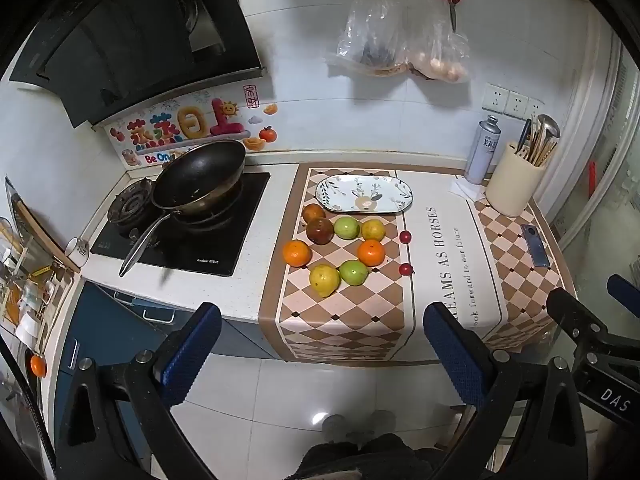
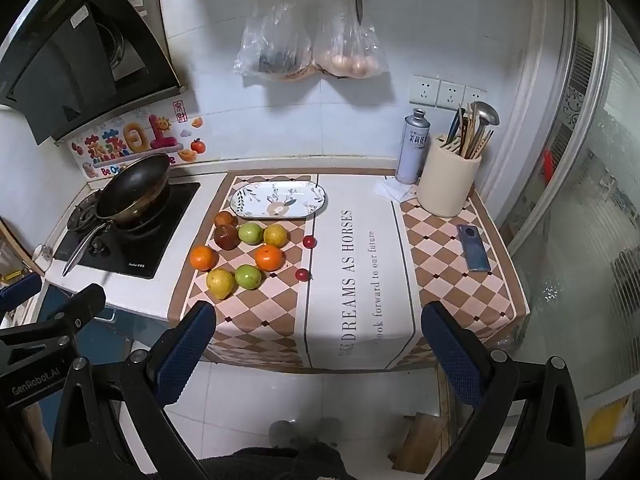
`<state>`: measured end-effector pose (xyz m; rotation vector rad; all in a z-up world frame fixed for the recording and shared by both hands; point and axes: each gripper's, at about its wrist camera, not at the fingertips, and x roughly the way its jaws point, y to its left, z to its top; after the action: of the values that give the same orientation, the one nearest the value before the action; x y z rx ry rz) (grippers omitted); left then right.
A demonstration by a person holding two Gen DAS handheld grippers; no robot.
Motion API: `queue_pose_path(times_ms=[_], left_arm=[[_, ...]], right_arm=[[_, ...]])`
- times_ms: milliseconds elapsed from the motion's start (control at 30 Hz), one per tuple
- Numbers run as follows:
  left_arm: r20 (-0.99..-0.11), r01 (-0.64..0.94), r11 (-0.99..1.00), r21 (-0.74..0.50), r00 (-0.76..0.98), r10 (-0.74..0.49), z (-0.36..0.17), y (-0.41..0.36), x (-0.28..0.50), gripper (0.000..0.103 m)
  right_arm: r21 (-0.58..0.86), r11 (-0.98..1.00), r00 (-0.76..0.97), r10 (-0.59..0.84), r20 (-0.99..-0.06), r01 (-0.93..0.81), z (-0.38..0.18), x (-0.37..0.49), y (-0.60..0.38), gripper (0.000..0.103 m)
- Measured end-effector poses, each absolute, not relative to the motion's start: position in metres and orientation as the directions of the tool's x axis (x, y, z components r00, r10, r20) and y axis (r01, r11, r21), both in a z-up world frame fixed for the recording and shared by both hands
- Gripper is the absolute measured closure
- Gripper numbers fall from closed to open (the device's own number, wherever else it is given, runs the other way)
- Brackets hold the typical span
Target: Organize fruits
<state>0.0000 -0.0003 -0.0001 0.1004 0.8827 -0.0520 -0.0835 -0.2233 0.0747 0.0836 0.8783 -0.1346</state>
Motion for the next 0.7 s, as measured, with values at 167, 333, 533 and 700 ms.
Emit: queue_pose_path(times_ms=[167,333,533,700], left_arm=[[-0.783,0.090,0.995,0.044,0.621,-0.021,-0.0004,0.0007,0.0007,0.000],[-0.783,0.090,0.995,0.041,0.621,-0.024,0.0005,0.0030,0.0023,0.000],[-0.779,0.087,0.995,0.047,0.627,-0.018,0.0001,0.0004,0.0000,0.000],[-0.778,0.087,0.995,0.047,0.628,-0.018,0.0000,0.0003,-0.0001,0.000]], right_arm=[[0.019,0.988,0.633,-0.082,-0.770,0.152,0.0757,-0.0835,-0.2240,0.000],[0.025,0.988,0.634,-0.077,-0.769,0.150,0.0765,-0.0832,-0.2239,0.000],[0.022,0.989,0.638,-0.079,-0.766,0.149,0.0770,-0.0826,-0.2240,0.000],[0.021,0.989,0.638,-0.077,-0.766,0.145,0.0766,-0.0800,-0.2272,0.000]])
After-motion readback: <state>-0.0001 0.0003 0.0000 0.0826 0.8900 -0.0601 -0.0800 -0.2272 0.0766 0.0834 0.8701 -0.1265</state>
